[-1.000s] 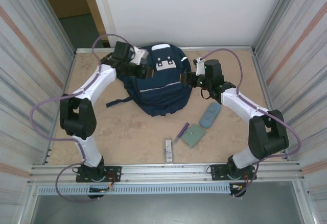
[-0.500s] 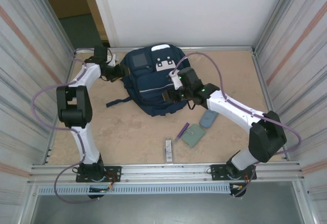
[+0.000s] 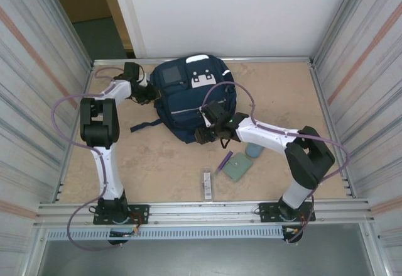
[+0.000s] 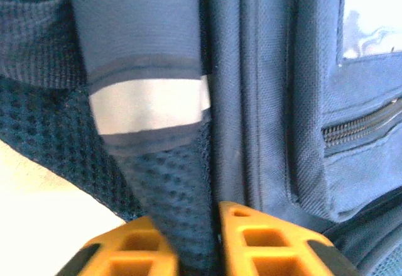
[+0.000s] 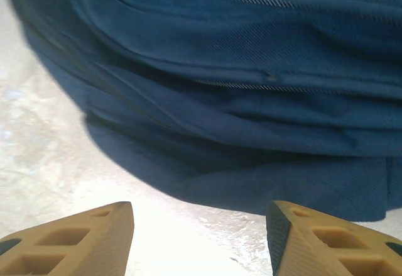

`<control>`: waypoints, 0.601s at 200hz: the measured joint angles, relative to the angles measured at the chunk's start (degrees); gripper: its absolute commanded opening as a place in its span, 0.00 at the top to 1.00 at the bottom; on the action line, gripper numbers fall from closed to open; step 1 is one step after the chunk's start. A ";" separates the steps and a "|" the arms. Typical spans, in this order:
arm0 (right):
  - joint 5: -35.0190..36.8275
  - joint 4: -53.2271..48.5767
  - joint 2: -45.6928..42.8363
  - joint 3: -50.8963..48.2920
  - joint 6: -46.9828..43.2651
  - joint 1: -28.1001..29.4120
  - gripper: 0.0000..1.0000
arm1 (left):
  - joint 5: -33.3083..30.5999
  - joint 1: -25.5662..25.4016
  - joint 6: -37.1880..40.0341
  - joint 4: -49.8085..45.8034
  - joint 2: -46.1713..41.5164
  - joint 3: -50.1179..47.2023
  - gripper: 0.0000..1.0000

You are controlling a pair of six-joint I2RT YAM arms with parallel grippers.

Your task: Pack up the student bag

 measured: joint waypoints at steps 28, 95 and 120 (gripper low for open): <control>-0.11 0.15 2.03 0.00 0.94 -2.12 0.45 | -0.26 0.13 -0.98 3.85 -2.43 -4.24 0.96; -2.38 3.69 11.37 6.32 -2.95 -10.64 0.46 | -5.14 0.94 -7.91 6.36 -22.71 -27.61 1.00; -5.03 6.36 15.91 11.45 -2.69 -14.40 0.46 | -7.10 0.07 -12.09 7.23 -30.47 -35.87 0.99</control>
